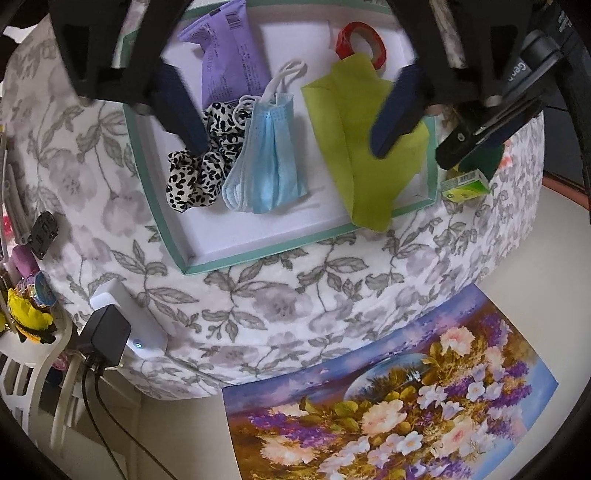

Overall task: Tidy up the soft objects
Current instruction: 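Move both tools back from the tray over the remaining pile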

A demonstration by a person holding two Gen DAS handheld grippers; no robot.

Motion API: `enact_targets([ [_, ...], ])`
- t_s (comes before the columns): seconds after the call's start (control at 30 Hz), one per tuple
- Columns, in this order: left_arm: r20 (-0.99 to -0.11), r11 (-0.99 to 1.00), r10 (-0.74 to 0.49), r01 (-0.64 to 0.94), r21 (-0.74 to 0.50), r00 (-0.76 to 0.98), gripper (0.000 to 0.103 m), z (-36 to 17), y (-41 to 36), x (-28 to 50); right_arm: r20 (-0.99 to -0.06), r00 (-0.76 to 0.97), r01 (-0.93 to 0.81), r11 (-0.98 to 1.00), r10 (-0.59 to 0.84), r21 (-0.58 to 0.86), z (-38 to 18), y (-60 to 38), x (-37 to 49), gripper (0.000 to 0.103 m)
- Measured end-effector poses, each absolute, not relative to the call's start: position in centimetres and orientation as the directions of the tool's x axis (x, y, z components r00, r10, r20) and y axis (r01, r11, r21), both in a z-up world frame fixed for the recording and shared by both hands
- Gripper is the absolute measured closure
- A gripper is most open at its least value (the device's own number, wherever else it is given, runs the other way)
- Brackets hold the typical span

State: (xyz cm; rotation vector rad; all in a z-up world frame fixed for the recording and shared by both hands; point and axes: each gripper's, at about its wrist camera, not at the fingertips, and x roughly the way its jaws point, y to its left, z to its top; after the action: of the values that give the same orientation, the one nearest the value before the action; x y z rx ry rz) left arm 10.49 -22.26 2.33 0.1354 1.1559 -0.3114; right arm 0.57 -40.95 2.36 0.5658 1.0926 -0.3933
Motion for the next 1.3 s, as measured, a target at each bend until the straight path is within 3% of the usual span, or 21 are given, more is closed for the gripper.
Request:
enact_targets([
  [0.73,-0.91,0.982,-0.114,0.182,-0.044,0.4,0.004,3.3,-17.1,12.8,-0.925,0.376,0.578,0.795,-0.062,0.182,2.8,-40.0,0.9,0.0],
  [1.3,-0.9,0.995,-0.022,-0.077,-0.062,0.435,0.004,5.3,-0.5,15.8,-0.908,0.413,0.355,0.906,0.071,0.232,4.0,-26.5,7.9,0.0],
])
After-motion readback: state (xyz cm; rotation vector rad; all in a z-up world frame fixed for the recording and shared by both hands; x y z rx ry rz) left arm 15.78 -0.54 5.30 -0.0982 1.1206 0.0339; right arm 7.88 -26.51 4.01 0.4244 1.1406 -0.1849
